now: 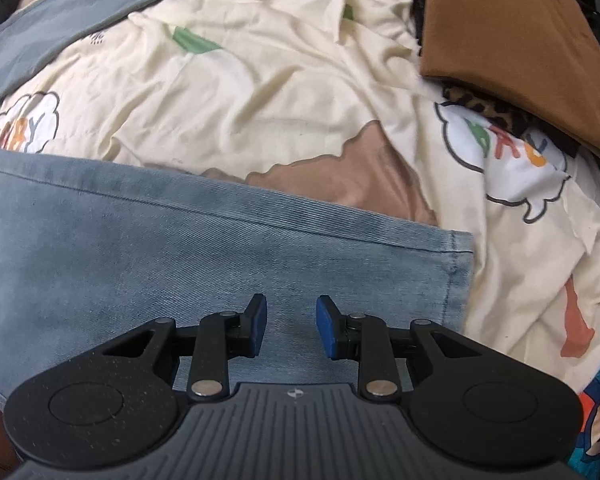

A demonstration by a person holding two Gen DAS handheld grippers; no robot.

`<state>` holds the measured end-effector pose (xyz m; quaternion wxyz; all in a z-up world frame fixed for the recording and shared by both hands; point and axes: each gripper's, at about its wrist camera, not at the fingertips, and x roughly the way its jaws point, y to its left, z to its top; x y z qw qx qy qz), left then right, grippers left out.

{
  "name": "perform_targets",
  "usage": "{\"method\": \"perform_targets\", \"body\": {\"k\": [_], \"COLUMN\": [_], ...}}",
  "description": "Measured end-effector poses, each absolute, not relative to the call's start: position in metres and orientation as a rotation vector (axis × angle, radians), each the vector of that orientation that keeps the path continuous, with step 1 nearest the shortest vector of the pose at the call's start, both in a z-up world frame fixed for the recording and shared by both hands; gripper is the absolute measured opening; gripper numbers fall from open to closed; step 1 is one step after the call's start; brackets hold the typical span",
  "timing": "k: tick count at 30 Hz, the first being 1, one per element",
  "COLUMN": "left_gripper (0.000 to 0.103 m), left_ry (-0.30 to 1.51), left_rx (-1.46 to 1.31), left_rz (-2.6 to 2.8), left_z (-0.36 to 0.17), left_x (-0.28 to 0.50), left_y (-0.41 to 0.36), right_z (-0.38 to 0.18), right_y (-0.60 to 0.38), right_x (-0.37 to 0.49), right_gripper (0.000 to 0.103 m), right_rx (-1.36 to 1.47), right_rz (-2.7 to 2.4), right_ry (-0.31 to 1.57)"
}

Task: Fold clothes
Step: 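Slide the open right gripper under the leg hem edge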

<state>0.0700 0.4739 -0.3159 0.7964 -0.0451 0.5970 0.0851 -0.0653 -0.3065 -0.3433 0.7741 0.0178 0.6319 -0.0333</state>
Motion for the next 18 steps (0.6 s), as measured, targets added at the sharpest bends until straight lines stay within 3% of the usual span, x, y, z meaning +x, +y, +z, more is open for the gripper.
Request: {"method": "perform_targets", "body": {"k": [5, 6, 9, 18], "left_gripper": [0.038, 0.041, 0.052, 0.051], "left_ry": [1.31, 1.319, 1.341, 1.363], "left_rx": [-0.102, -0.108, -0.128, -0.313], "left_rz": [0.168, 0.174, 0.218, 0.344], "left_z": [-0.316, -0.317, -0.321, -0.341], "left_x": [0.058, 0.056, 0.053, 0.045], "left_y": [0.476, 0.476, 0.478, 0.496], "right_z": [-0.335, -0.333, -0.332, -0.336], "right_y": [-0.311, -0.311, -0.312, -0.327], "right_x": [-0.071, -0.073, -0.08, -0.112], "right_gripper": [0.039, 0.044, 0.045, 0.045], "right_rx": [0.061, 0.066, 0.076, 0.138], "right_rz": [-0.067, -0.061, -0.057, -0.114], "right_ry": [1.351, 1.348, 1.347, 1.401]}}
